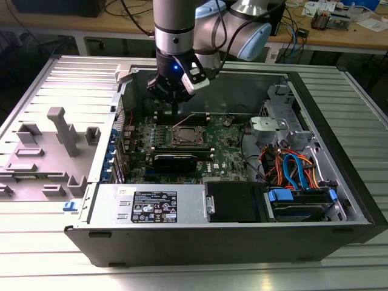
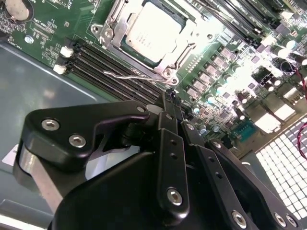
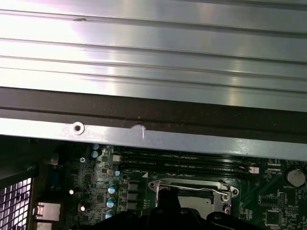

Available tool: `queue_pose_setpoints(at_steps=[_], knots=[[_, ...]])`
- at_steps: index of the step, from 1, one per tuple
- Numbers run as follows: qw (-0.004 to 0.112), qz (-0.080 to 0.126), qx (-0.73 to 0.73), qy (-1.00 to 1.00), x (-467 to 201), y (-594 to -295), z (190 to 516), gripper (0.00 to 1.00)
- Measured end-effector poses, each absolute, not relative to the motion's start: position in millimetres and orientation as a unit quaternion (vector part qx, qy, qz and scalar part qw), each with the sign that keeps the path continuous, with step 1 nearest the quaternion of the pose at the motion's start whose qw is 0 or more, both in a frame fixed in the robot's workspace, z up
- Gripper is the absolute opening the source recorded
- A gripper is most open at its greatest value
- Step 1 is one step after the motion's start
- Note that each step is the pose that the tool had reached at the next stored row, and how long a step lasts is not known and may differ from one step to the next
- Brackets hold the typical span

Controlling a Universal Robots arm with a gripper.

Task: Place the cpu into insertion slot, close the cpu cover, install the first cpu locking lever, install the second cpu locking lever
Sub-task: 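Install the first cpu locking lever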

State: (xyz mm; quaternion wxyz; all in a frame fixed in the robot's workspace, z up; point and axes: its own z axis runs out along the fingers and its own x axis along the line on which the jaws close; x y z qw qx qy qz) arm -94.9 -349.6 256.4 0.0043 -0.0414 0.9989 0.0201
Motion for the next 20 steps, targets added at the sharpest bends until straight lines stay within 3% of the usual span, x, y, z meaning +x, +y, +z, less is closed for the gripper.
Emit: queue_pose_setpoints(at_steps=[20], knots=[[0.004, 0.017, -0.041, 0.999, -94.2, -349.6, 252.2, 0.11]])
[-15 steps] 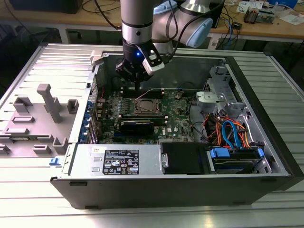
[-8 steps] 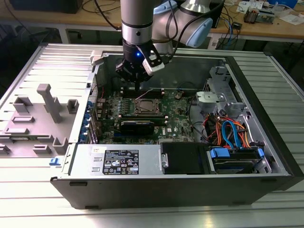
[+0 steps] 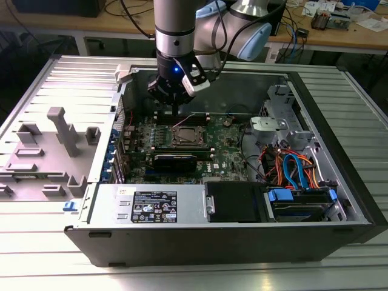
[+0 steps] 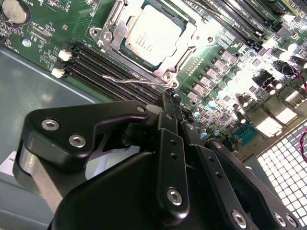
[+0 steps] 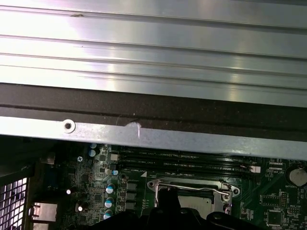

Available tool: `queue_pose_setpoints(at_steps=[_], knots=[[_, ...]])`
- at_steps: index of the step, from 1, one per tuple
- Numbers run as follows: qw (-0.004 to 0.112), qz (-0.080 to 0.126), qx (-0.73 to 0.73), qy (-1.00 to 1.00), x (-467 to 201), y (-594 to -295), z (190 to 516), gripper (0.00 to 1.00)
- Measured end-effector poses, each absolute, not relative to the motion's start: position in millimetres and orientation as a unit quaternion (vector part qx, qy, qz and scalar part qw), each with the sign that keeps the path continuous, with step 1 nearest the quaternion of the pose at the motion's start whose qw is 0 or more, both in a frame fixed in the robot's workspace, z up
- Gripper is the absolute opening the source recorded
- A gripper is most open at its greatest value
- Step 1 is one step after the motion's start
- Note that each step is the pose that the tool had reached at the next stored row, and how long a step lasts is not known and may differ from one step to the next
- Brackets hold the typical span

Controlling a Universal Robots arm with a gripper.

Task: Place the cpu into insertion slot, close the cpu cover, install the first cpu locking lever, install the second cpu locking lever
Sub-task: 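Install the first cpu locking lever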

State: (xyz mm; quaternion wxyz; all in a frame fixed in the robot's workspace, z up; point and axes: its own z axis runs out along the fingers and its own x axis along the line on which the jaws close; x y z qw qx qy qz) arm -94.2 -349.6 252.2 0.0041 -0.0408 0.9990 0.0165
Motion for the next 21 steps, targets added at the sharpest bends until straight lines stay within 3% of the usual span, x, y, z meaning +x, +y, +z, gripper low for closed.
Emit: queue_pose_setpoints(at_steps=[21], knots=[[0.002, 0.016, -0.069, 0.998, -80.1, -341.1, 238.1, 0.11]])
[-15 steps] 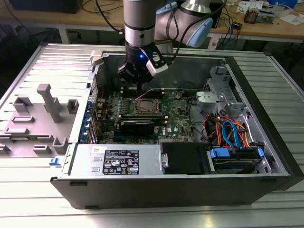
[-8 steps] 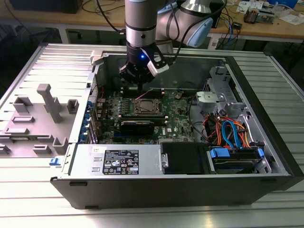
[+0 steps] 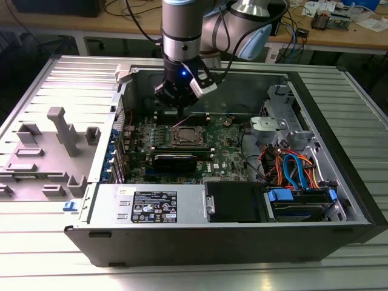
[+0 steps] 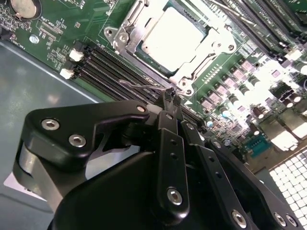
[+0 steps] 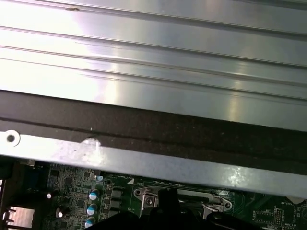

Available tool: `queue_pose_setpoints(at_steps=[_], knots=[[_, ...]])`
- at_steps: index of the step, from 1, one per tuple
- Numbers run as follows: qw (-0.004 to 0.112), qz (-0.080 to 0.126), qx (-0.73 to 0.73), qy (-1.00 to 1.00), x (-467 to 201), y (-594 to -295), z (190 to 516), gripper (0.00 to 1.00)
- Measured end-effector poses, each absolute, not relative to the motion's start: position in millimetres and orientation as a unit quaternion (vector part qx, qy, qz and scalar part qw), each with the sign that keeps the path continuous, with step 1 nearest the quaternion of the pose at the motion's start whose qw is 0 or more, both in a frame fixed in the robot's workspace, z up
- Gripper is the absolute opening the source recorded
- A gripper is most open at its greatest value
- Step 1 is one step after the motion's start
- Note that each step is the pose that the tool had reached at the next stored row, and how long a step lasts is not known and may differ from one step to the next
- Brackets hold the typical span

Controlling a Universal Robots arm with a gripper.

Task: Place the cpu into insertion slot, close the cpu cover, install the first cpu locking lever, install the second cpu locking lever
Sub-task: 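Install the first cpu locking lever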

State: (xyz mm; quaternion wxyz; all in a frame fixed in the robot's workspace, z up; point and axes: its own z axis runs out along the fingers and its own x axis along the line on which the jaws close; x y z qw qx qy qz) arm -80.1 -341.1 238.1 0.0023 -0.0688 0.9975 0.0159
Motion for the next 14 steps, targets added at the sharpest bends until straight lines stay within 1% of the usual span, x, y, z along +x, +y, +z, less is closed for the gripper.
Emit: queue_pose_setpoints(at_steps=[14], knots=[[-0.002, 0.014, -0.069, 0.998, -62.9, -336.3, 230.1, 0.11]])
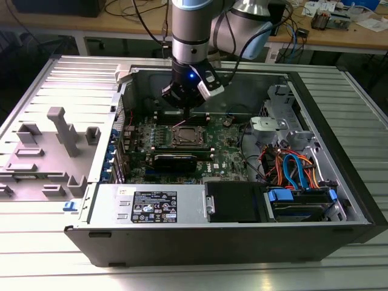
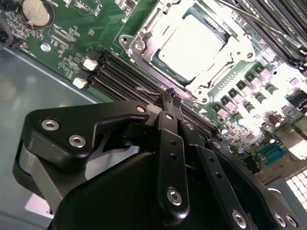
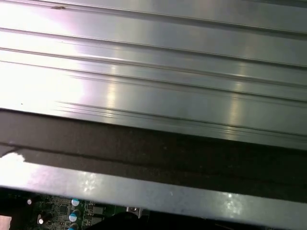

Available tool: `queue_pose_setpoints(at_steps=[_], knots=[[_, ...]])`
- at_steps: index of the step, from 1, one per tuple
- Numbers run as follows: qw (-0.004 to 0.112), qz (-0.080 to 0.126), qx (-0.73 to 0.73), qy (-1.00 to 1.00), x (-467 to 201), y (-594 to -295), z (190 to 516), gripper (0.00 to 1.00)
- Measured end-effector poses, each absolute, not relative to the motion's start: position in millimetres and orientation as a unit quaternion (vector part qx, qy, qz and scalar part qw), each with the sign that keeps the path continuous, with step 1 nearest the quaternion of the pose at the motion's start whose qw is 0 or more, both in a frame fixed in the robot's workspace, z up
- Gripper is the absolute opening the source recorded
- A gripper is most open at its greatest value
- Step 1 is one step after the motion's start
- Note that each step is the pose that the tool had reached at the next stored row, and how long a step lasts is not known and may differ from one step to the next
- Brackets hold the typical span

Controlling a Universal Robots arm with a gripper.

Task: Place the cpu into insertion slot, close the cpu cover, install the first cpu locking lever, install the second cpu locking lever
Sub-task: 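Install the first cpu locking lever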

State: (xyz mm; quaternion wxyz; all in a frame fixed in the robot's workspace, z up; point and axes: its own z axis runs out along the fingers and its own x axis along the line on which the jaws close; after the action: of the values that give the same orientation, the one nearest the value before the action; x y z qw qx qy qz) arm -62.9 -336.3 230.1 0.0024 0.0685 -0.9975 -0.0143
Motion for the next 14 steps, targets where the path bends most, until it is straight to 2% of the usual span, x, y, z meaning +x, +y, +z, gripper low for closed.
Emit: queue_pose_setpoints(at_steps=[14], knots=[[0.002, -0.012, 0.028, -1.0, -52.6, -336.3, 225.6, 0.11]])
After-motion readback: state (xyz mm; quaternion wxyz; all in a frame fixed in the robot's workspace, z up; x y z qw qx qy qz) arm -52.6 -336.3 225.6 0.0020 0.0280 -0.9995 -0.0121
